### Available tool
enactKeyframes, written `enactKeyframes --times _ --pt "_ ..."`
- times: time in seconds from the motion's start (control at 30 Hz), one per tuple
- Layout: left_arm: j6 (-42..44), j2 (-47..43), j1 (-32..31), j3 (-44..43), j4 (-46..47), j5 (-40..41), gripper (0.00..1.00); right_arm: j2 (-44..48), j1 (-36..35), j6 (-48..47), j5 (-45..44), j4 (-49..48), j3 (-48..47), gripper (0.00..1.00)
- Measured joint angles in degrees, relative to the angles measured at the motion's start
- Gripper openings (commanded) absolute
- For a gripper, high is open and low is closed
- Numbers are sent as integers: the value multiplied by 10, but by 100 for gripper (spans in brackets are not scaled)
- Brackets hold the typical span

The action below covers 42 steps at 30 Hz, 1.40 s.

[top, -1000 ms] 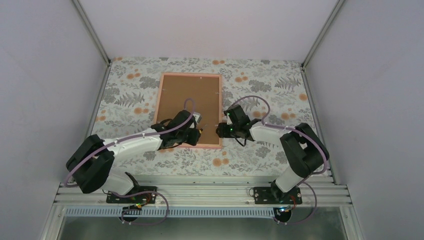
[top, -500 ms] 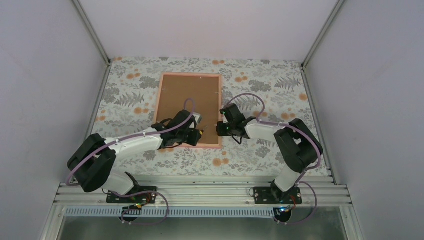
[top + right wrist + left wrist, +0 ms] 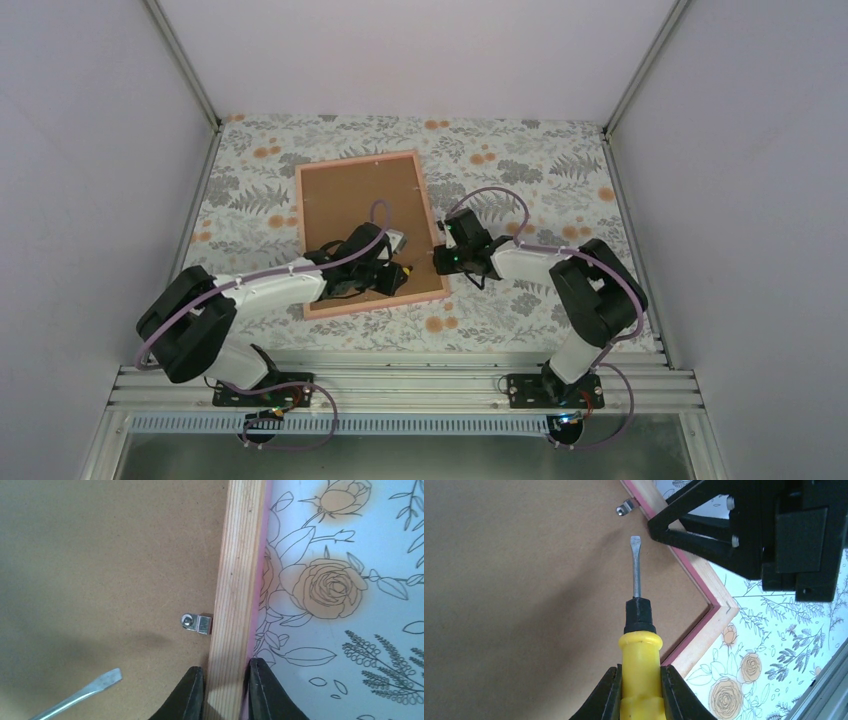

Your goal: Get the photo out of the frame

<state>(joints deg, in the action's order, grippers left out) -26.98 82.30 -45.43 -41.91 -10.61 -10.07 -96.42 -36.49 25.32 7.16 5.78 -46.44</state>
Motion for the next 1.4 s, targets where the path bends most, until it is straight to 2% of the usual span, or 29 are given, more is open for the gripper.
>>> enactKeyframes --times 0.07,0.17,0.73,1.1,1.4 --pt "-4 6 0 0 8 -5 2 0 -2 -5 2 -2 2 26" --pt "-7 18 0 0 19 -10 2 7 -5 -12 2 3 7 27" --pt "-13 54 0 -8 36 -12 2 35 -14 -13 1 32 26 23" --pt "-16 72 0 -23 46 -14 2 35 -17 0 1 26 28 6" --pt "-16 94 0 -41 49 -14 2 35 -17 5 -3 16 32 4"
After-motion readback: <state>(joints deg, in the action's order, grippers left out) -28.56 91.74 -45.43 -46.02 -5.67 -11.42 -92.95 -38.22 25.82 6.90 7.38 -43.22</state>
